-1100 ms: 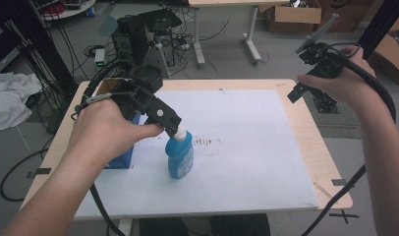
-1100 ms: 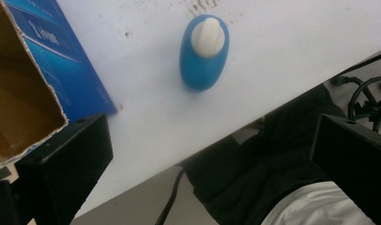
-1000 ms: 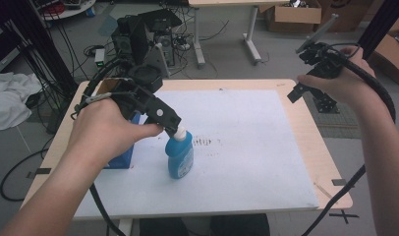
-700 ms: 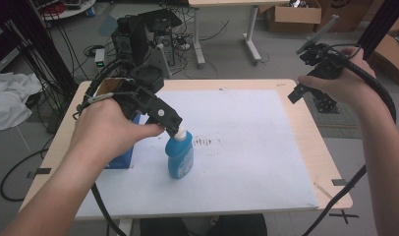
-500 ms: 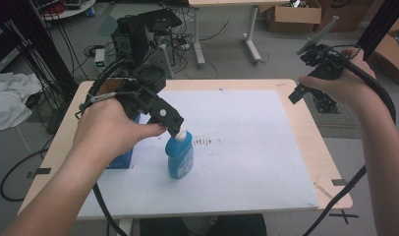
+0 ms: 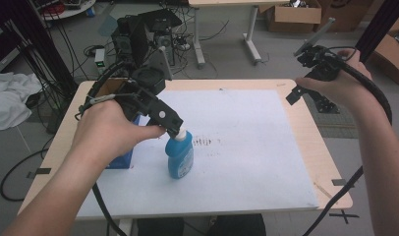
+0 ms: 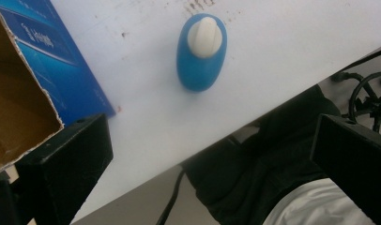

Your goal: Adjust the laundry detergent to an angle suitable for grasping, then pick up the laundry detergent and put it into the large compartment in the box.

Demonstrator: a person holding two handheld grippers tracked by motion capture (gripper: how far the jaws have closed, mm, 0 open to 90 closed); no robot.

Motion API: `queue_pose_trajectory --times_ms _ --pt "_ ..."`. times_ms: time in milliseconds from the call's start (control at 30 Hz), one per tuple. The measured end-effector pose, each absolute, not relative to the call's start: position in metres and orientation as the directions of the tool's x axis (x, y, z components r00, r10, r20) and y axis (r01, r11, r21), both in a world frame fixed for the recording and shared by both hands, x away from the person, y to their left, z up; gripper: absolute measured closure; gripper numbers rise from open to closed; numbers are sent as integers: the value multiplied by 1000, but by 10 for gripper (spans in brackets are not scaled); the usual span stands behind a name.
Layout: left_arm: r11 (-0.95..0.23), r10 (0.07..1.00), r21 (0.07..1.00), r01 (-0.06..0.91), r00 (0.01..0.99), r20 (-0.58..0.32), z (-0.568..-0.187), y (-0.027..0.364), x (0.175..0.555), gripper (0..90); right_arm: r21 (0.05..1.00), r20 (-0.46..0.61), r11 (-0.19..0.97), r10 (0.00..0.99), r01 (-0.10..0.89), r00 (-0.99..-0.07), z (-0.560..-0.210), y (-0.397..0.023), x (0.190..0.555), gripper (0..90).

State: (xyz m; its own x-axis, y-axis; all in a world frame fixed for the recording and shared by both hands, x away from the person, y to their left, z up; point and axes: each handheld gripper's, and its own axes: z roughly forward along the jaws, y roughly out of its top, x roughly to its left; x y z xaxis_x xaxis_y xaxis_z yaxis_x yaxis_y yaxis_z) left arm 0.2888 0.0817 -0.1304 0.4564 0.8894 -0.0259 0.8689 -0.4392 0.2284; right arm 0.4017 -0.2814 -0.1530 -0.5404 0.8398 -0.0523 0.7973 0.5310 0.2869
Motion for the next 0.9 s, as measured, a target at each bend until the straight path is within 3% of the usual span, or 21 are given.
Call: queue_pose_trajectory --times_ms 900 --pt "-457 878 259 851 477 -19 -136 65 300 1 282 -52 529 841 800 -538 -163 -286 402 267"
